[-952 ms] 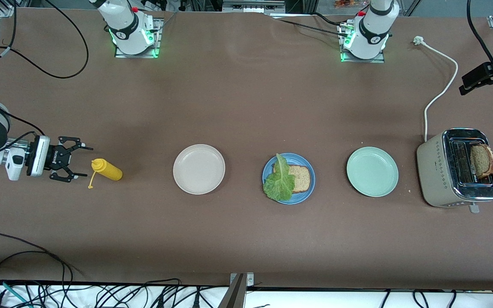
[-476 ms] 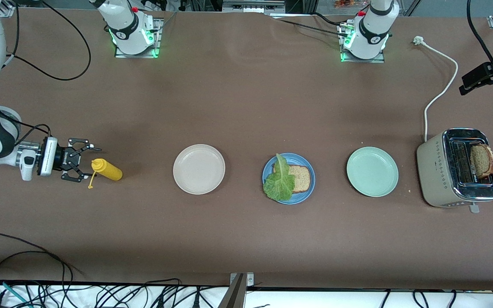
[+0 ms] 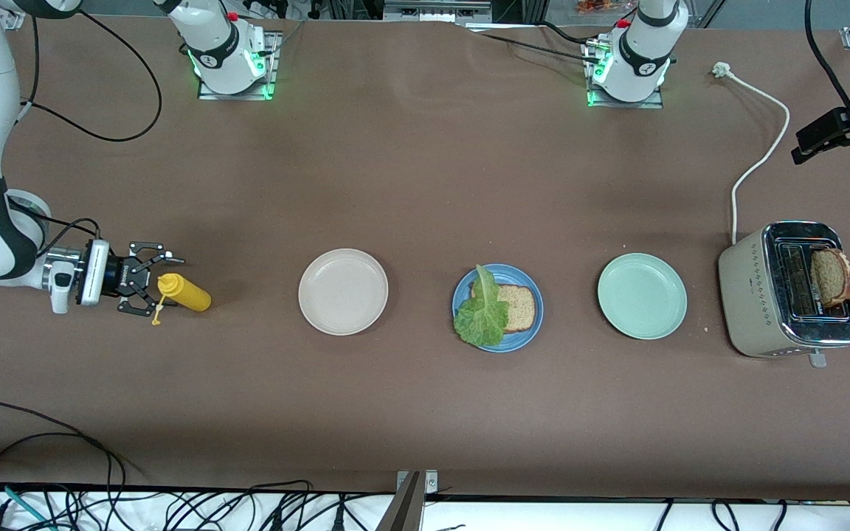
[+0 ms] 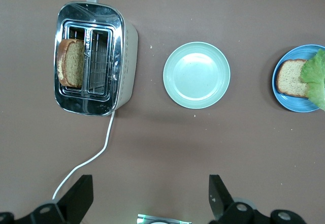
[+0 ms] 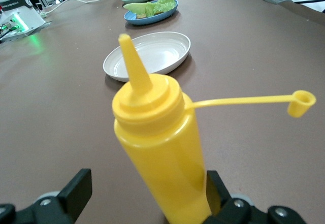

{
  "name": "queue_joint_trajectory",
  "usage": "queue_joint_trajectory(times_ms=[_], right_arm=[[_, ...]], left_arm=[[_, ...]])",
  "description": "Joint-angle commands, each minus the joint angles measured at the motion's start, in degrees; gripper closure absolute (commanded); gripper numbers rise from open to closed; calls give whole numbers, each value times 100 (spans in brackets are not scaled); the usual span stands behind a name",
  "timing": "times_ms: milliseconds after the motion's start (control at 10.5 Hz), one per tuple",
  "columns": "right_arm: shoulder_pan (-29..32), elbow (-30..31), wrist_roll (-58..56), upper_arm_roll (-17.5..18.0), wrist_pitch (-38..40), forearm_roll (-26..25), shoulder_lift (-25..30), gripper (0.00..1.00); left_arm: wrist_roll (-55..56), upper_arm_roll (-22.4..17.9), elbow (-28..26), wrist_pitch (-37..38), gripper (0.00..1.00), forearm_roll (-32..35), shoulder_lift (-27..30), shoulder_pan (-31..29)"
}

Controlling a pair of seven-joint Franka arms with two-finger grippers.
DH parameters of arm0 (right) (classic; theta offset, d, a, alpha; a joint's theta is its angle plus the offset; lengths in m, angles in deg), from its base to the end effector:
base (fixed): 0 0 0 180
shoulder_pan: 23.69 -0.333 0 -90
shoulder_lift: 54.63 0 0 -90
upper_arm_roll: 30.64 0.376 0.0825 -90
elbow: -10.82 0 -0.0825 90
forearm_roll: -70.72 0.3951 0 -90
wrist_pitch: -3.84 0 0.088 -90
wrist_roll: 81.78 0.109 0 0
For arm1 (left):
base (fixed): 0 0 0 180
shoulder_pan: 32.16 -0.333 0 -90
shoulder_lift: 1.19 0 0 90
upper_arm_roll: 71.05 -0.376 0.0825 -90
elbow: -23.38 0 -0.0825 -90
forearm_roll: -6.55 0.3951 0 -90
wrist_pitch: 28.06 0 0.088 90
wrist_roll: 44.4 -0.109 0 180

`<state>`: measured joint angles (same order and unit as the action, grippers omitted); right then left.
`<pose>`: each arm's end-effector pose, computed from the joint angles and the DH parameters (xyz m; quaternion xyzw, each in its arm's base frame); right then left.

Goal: Make sandwich in blue plate with both arms
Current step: 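Close the right gripper around the yellow mustard bottle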

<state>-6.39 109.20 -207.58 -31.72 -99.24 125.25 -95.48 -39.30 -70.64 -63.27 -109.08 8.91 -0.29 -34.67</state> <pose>0.6515 -0.1409 0.2010 -0.6927 -0.5434 -0.2829 0.3806 0.5426 0.0249 0.7060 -0.9968 -0.0651 0.0407 0.0216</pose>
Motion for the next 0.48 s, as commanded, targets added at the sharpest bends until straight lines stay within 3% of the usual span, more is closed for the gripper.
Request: queue_joint_trajectory(times_ms=[0, 190, 286, 381], right_arm=[[63, -276, -155, 134, 113, 233, -309, 0], [54, -294, -147, 265, 105, 242, -362, 3], [54, -372, -138, 274, 105, 242, -371, 28], [54, -416, -138, 283, 105, 242, -380, 39]], left_arm=[[25, 12, 175, 121, 0, 203, -73, 13], [25, 12, 175, 121, 0, 203, -73, 13], [25, 12, 175, 121, 0, 203, -73, 13], [25, 12, 175, 121, 0, 203, -73, 13]])
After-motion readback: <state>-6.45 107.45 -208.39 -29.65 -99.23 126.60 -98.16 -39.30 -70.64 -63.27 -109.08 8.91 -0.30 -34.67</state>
